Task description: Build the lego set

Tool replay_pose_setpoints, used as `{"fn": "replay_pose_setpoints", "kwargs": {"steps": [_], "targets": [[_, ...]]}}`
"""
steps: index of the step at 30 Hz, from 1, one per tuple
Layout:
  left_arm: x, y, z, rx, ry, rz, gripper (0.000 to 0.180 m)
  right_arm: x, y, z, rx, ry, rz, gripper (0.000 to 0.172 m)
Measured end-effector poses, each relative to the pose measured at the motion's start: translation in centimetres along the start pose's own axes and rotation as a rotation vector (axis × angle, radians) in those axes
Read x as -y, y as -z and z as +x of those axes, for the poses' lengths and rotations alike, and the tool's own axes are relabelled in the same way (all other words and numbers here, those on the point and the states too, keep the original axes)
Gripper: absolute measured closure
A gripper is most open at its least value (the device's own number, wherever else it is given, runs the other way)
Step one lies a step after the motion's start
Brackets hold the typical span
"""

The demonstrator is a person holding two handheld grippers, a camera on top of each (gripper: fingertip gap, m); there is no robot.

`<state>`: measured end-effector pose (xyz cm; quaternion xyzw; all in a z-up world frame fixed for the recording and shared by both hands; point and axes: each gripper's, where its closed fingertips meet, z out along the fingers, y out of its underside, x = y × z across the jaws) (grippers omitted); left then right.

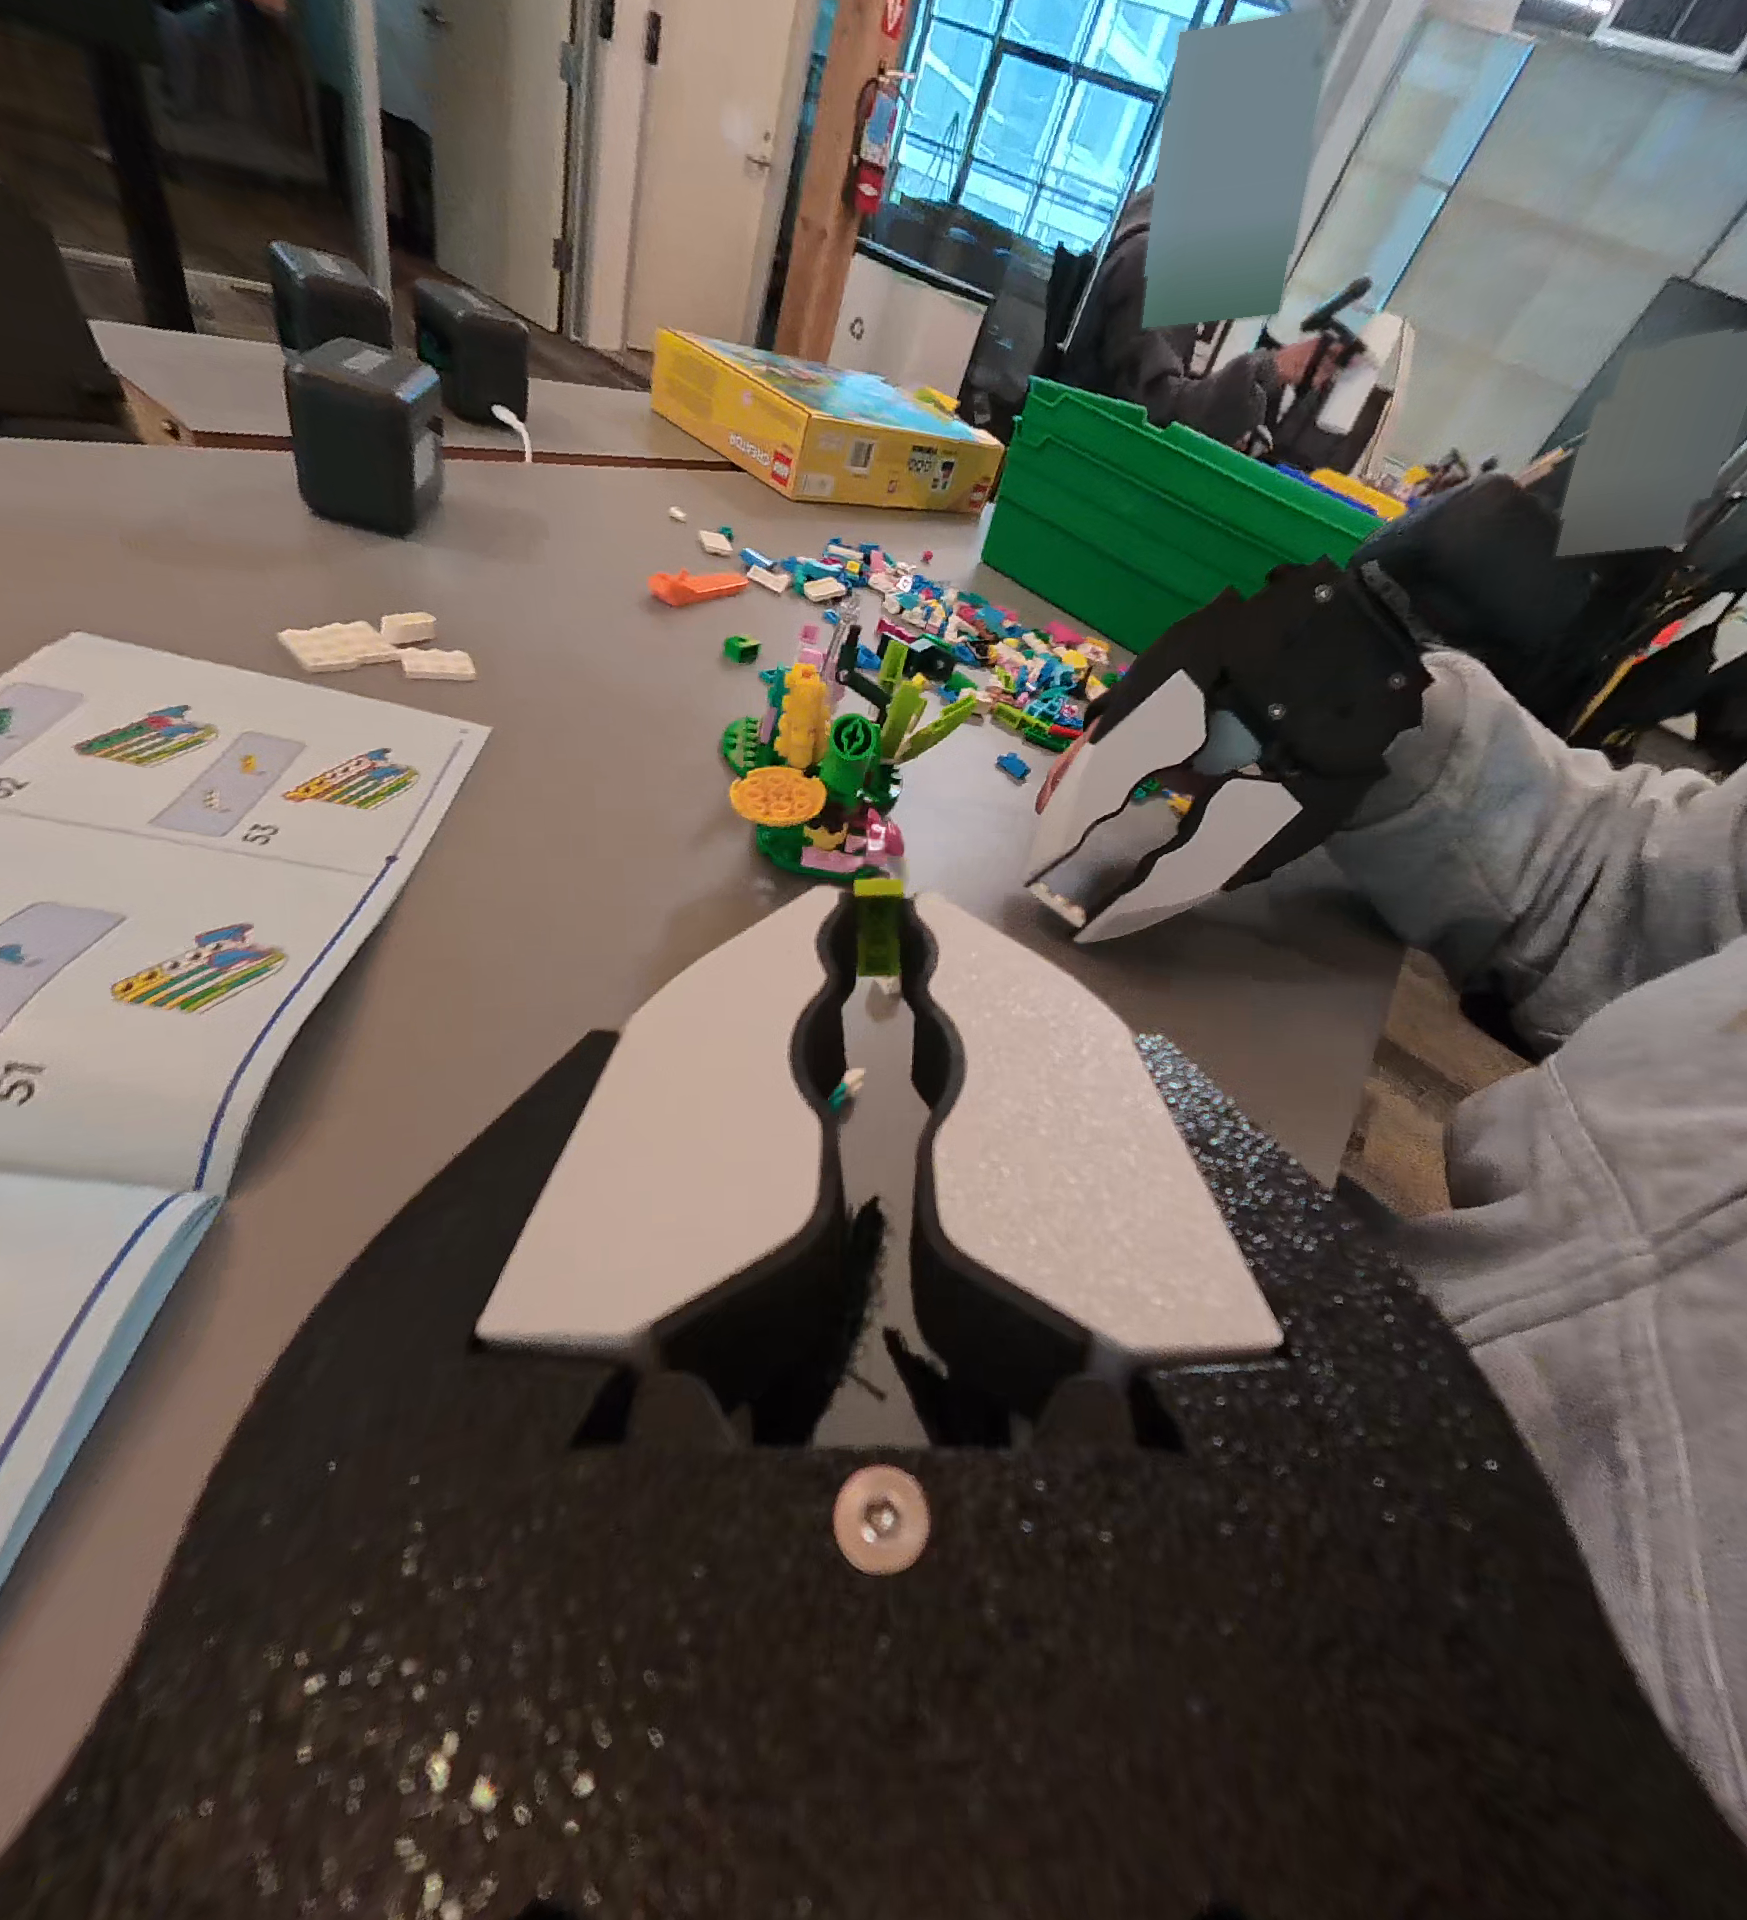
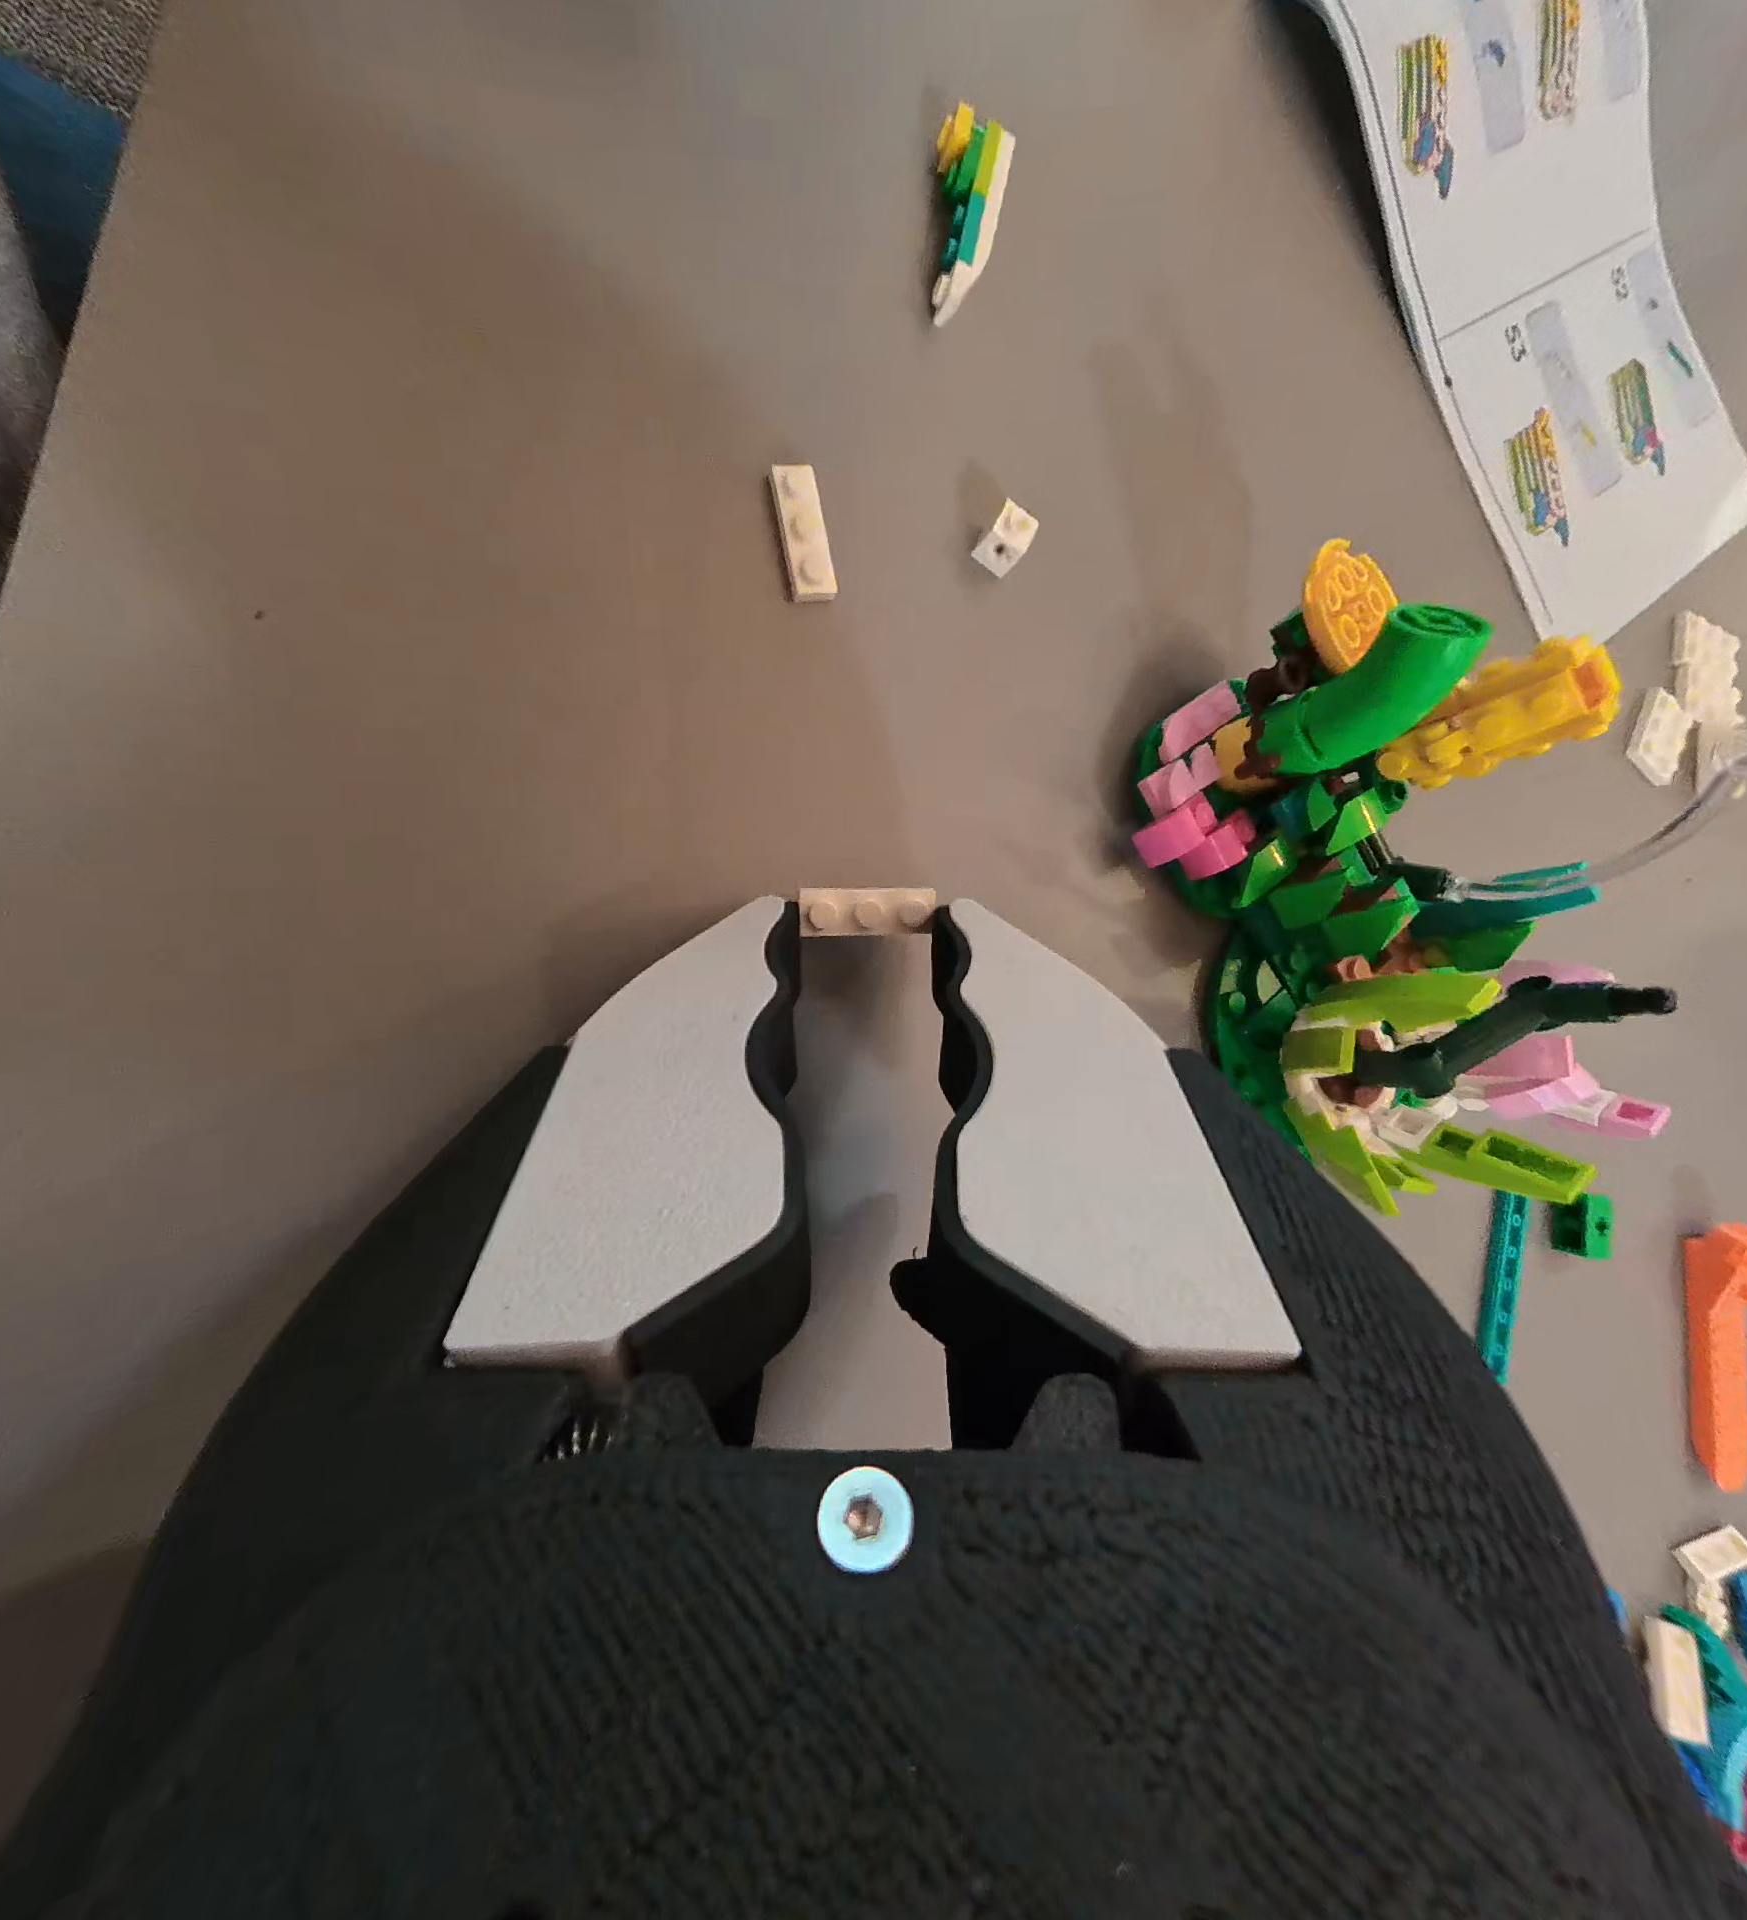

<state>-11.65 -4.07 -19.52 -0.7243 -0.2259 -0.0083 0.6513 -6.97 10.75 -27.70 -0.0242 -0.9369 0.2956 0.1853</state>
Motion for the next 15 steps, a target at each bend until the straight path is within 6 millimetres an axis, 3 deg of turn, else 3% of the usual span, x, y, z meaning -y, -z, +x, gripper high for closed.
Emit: {"fn": "replay_pose_setpoints", "kwargs": {"steps": [1, 6, 10, 15], "targets": [[0.0, 0.3, 0.2, -0.008, 0.012, 0.014, 0.173, -0.1, 0.0, 0.2, -0.005, -0.001, -0.007, 0.148], [-0.4, 1.0, 1.7, -0.068, 0.078, 0.075, 0.173, -0.3, 0.0, 0.2, 0.03, -0.072, 0.012, 0.148], [-0.6, 1.1, 1.6, -0.015, 0.056, 0.088, 0.173, -0.4, 0.1, 0.3, 0.038, -0.096, 0.035, 0.147], [0.5, 0.0, 4.8, -0.16, 0.089, 0.179, 0.173, 1.6, 1.2, 1.6, -0.059, -0.128, 0.125, 0.12]]}}
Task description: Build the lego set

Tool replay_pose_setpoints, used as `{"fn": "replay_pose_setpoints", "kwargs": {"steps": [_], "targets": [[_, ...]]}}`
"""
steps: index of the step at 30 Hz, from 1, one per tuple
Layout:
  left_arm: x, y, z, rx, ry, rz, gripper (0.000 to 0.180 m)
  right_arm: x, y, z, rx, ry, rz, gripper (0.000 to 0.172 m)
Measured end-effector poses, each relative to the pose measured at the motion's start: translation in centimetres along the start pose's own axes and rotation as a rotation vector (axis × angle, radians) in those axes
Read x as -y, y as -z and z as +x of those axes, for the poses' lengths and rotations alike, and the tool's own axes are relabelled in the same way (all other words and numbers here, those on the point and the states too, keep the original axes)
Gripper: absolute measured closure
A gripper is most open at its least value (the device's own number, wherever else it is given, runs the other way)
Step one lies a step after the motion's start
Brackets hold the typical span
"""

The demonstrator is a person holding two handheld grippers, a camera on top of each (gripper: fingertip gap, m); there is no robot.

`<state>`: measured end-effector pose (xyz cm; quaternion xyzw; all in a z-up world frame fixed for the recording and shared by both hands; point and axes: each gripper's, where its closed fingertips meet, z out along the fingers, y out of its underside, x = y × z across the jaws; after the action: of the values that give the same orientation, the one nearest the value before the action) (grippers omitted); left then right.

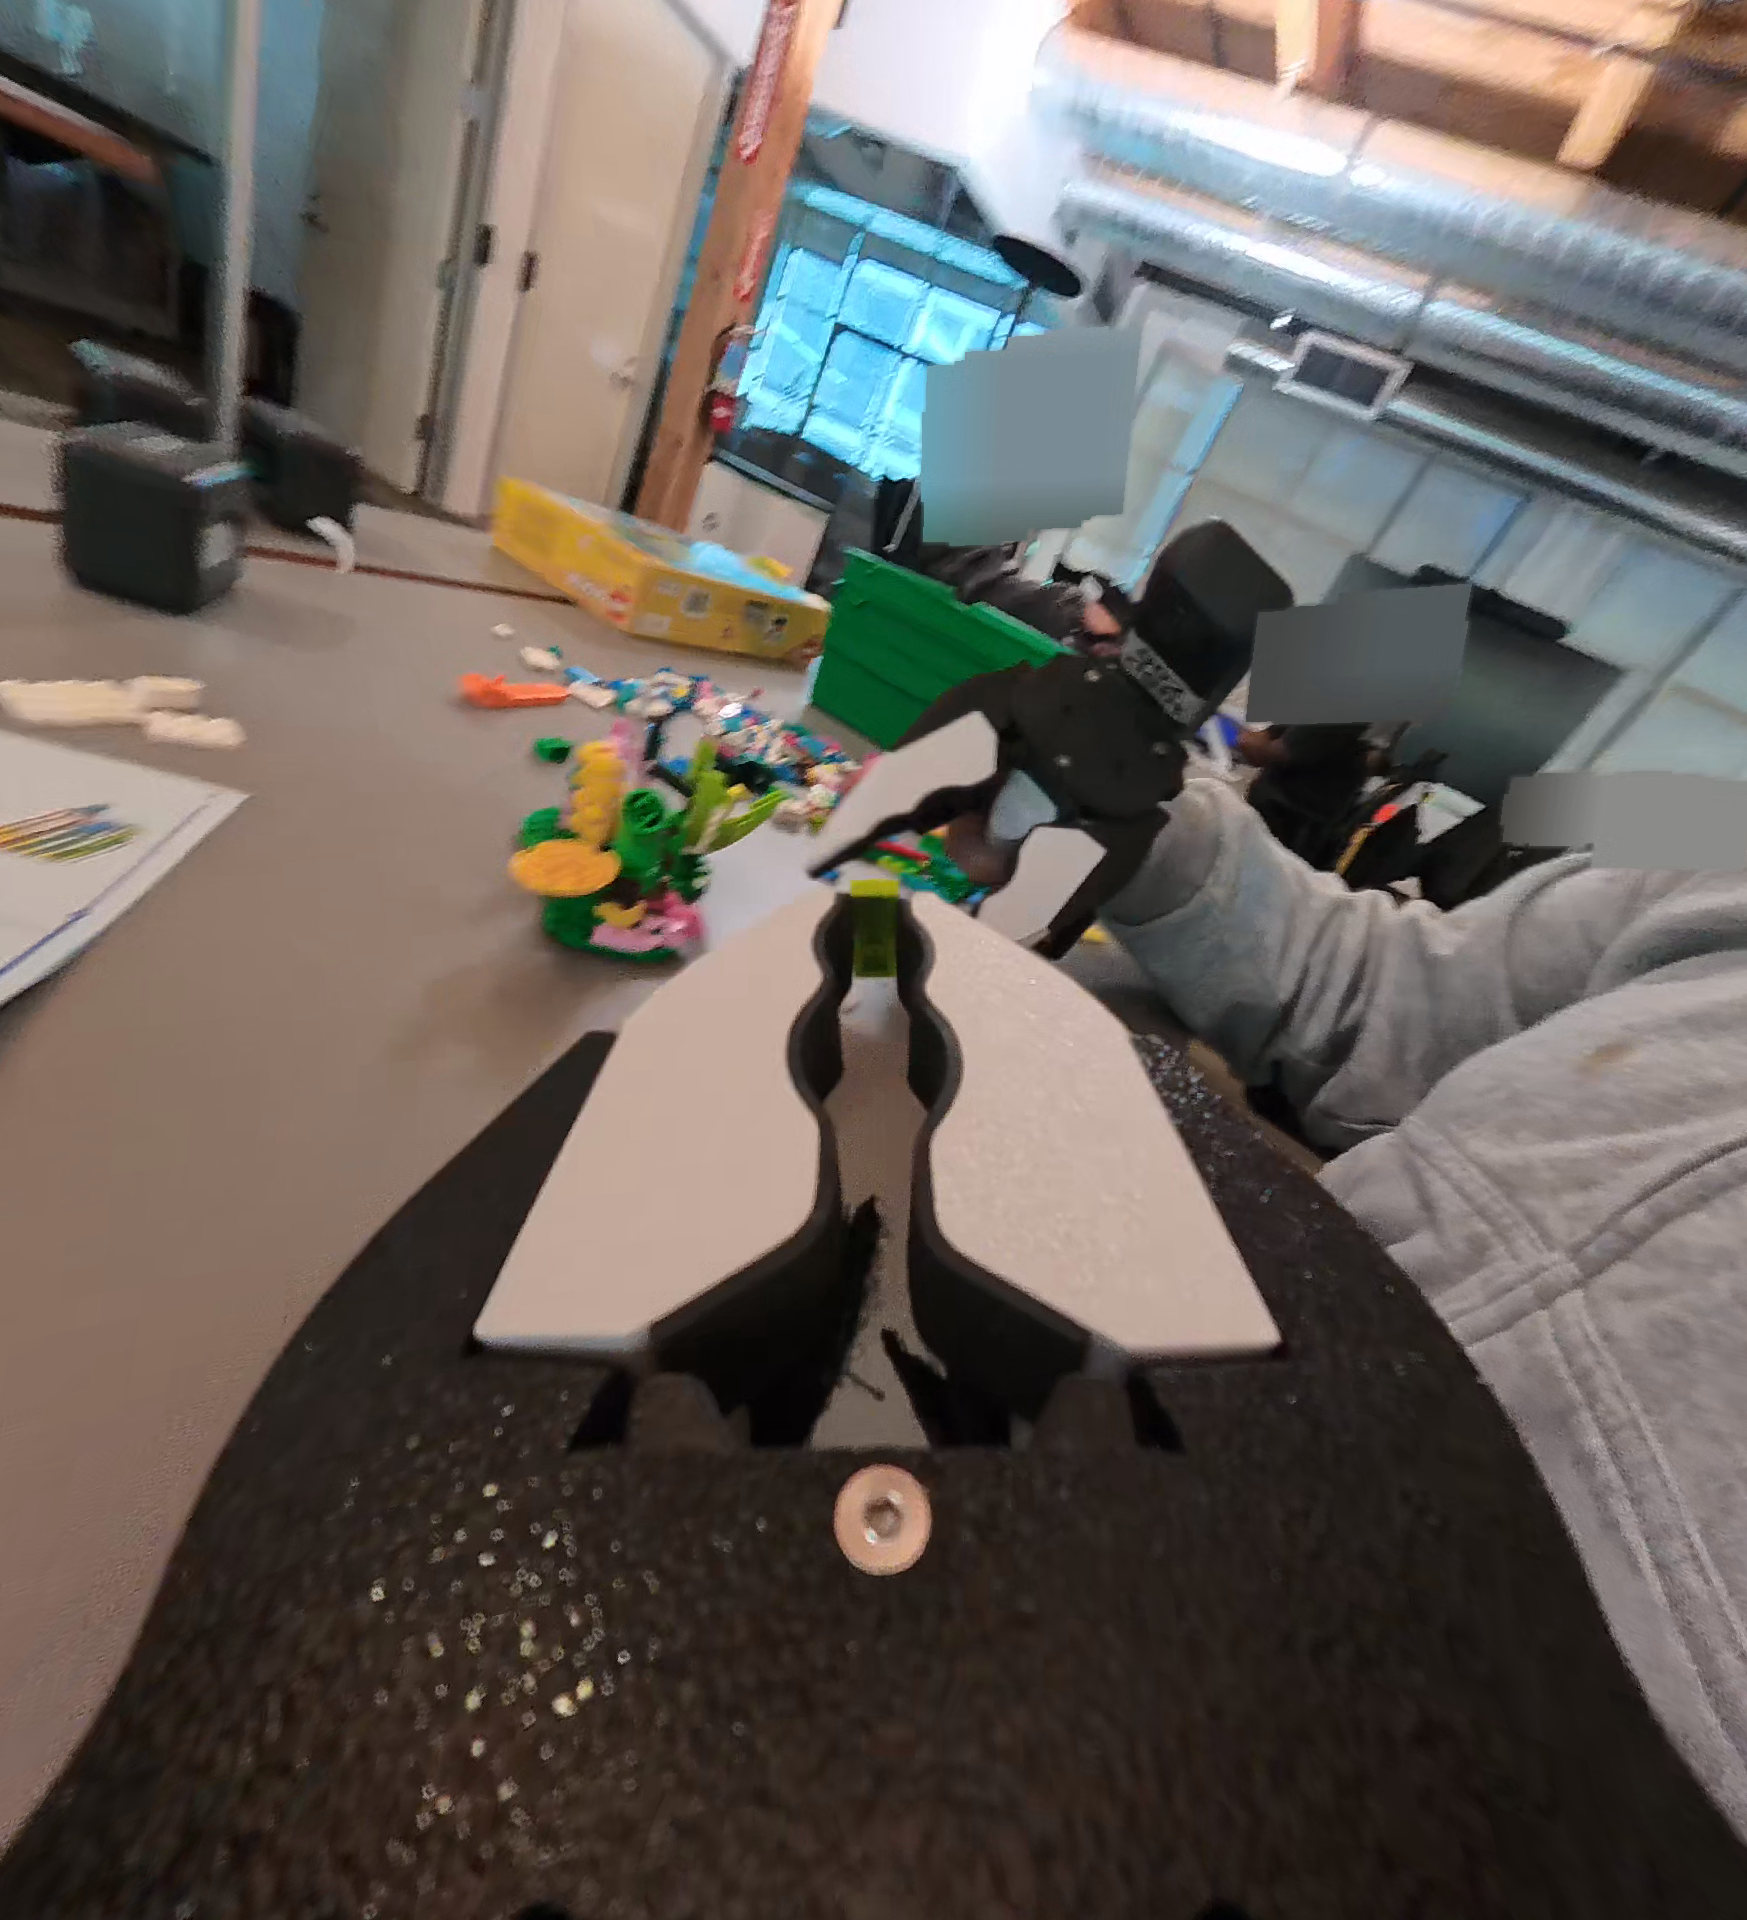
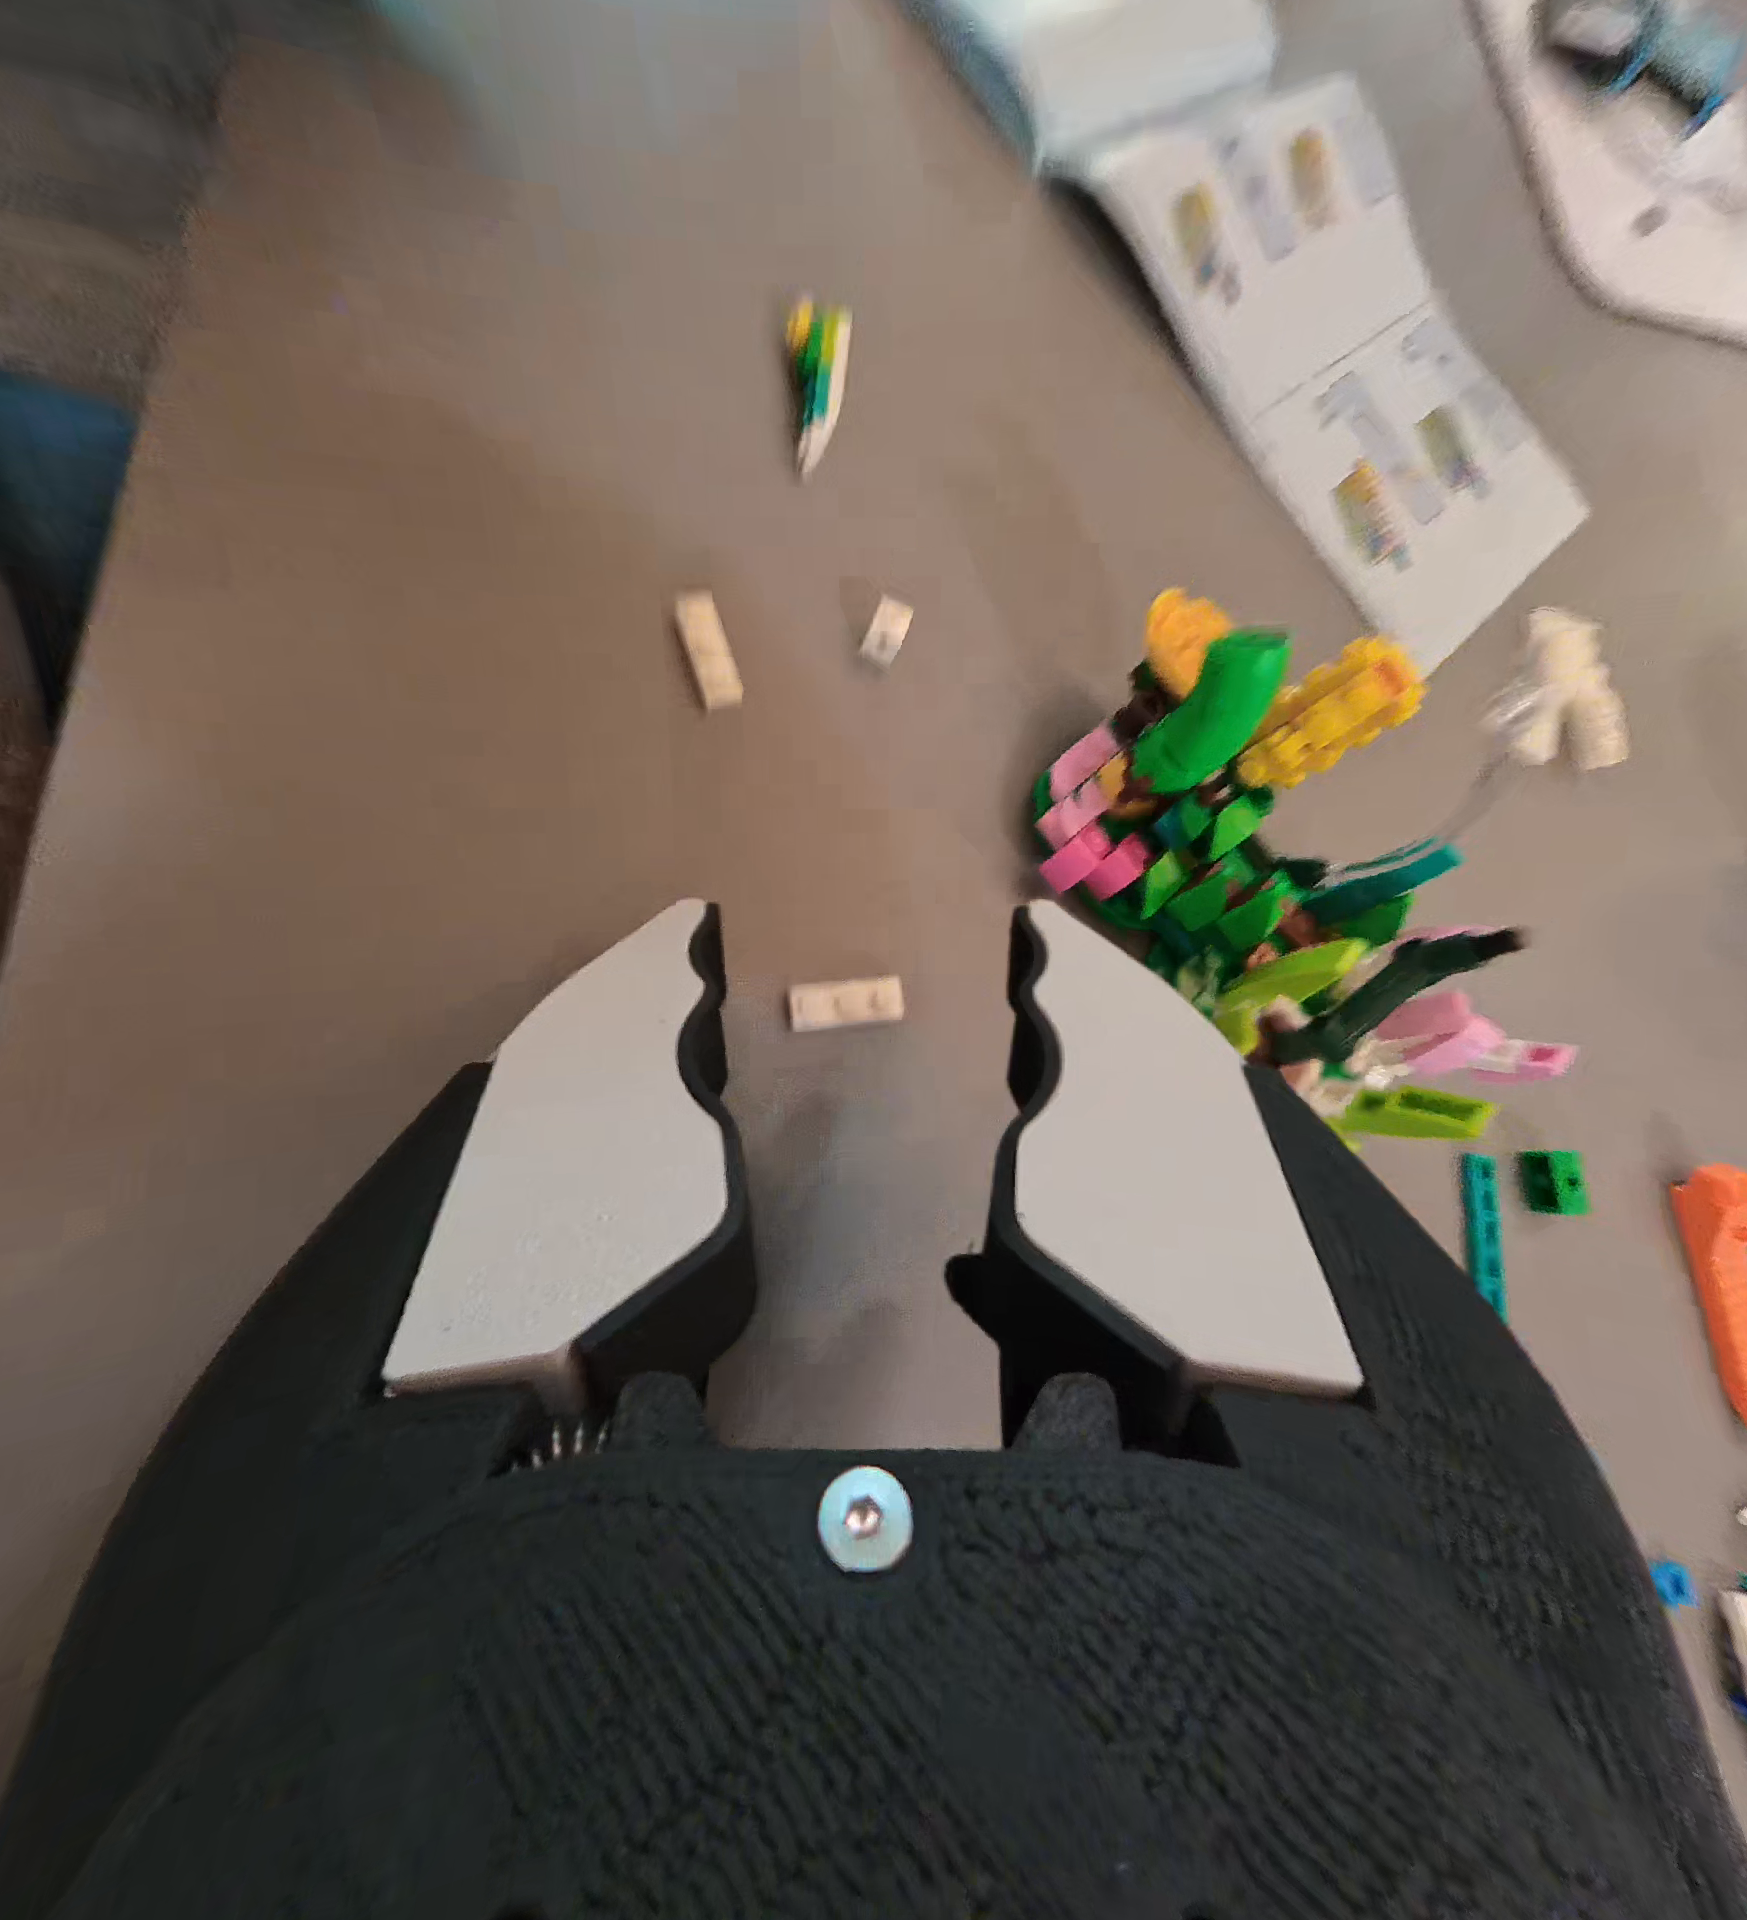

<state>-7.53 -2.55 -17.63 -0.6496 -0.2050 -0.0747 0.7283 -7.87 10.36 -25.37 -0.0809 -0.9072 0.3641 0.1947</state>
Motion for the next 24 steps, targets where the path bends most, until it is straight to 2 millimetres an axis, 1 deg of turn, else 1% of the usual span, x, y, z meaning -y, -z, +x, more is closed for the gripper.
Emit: {"fn": "replay_pose_setpoints", "kwargs": {"steps": [1, 2, 3, 4, 5, 6, 7, 9, 10, 12, 13, 15, 17, 18, 19, 21, 24], "targets": [[0.0, -0.7, 1.1, -0.052, -0.011, 0.019, 0.173, 1.5, 0.4, 0.1, -0.026, -0.015, 0.07, 0.119], [0.0, -1.5, 2.5, -0.119, -0.024, 0.04, 0.173, 3.4, 0.8, 0.0, -0.045, -0.052, 0.169, 0.122], [-0.1, -2.3, 3.9, -0.184, -0.038, 0.056, 0.173, 5.4, 1.3, -0.4, -0.035, -0.102, 0.28, 0.125], [-0.3, -3.0, 5.1, -0.237, -0.057, 0.065, 0.173, 7.3, 1.9, -1.3, 0.012, -0.162, 0.385, 0.129], [-0.5, -3.8, 6.0, -0.273, -0.084, 0.077, 0.173, 8.8, 2.3, -2.3, 0.078, -0.214, 0.458, 0.132], [-0.6, -4.4, 6.9, -0.305, -0.11, 0.091, 0.173, 9.7, 2.6, -3.2, 0.134, -0.243, 0.494, 0.135], [-0.7, -4.9, 7.6, -0.331, -0.125, 0.102, 0.173, 10.3, 2.8, -3.9, 0.173, -0.25, 0.505, 0.138], [-0.7, -5.4, 8.6, -0.376, -0.127, 0.123, 0.173, 10.8, 3.2, -4.7, 0.21, -0.235, 0.518, 0.146], [-0.7, -5.5, 8.9, -0.389, -0.122, 0.126, 0.173, 10.9, 3.4, -4.9, 0.215, -0.223, 0.515, 0.15], [-0.6, -5.7, 8.9, -0.389, -0.121, 0.128, 0.173, 10.9, 3.9, -5.3, 0.233, -0.205, 0.523, 0.165], [-0.6, -5.7, 8.9, -0.381, -0.129, 0.129, 0.173, 11.0, 4.1, -5.4, 0.235, -0.205, 0.54, 0.165], [-0.7, -5.8, 8.5, -0.353, -0.15, 0.122, 0.173, 11.2, 4.7, -5.6, 0.244, -0.205, 0.577, 0.157], [-0.8, -5.8, 8.5, -0.358, -0.149, 0.115, 0.173, 11.3, 5.2, -5.9, 0.301, -0.24, 0.588, 0.15], [-1.0, -5.9, 8.6, -0.365, -0.149, 0.111, 0.173, 11.3, 5.3, -6.0, 0.321, -0.257, 0.585, 0.15], [-1.2, -6.0, 8.7, -0.363, -0.155, 0.103, 0.173, 11.4, 5.3, -5.9, 0.322, -0.26, 0.59, 0.152], [-1.3, -6.2, 8.7, -0.351, -0.165, 0.106, 0.173, 11.3, 5.2, -5.7, 0.295, -0.244, 0.584, 0.165], [-1.4, -6.5, 7.9, -0.306, -0.118, 0.089, 0.173, 10.9, 4.7, -5.0, 0.222, -0.213, 0.562, 0.166]]}}
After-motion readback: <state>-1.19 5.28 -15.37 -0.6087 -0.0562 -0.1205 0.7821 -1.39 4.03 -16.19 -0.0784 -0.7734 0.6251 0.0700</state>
